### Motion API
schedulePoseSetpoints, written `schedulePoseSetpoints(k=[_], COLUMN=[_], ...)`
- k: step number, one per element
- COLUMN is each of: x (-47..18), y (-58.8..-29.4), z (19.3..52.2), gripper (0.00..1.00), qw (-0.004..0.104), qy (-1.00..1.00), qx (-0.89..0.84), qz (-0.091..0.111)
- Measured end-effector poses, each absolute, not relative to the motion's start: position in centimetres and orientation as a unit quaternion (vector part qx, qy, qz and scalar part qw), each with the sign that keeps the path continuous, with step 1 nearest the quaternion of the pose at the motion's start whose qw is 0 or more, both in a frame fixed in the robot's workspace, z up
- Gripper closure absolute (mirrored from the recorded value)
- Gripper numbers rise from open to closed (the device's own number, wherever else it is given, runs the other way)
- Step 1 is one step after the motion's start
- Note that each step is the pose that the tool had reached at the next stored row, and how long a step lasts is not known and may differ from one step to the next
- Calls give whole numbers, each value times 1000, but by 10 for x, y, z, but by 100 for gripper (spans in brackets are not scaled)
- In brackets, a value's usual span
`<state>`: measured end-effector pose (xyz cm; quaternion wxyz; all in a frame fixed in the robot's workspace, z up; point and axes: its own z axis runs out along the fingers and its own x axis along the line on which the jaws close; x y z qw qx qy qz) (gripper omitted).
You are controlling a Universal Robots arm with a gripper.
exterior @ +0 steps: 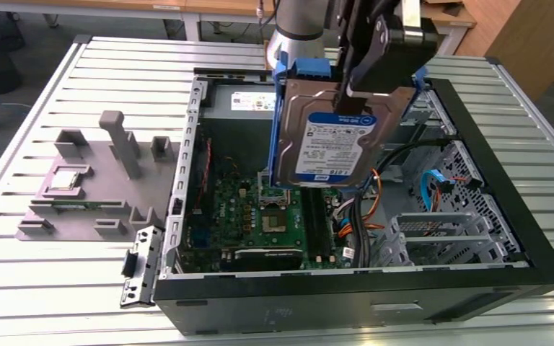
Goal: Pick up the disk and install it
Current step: 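Insert the disk into the insertion slot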
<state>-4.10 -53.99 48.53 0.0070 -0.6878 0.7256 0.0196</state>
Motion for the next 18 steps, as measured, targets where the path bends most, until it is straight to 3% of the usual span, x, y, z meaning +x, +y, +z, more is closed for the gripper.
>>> schedulePoseSetpoints(k=[18], x=[-41], y=[-577], z=[485], gripper=[65], qw=[7], qy=[726], qx=[-688], qz=[20])
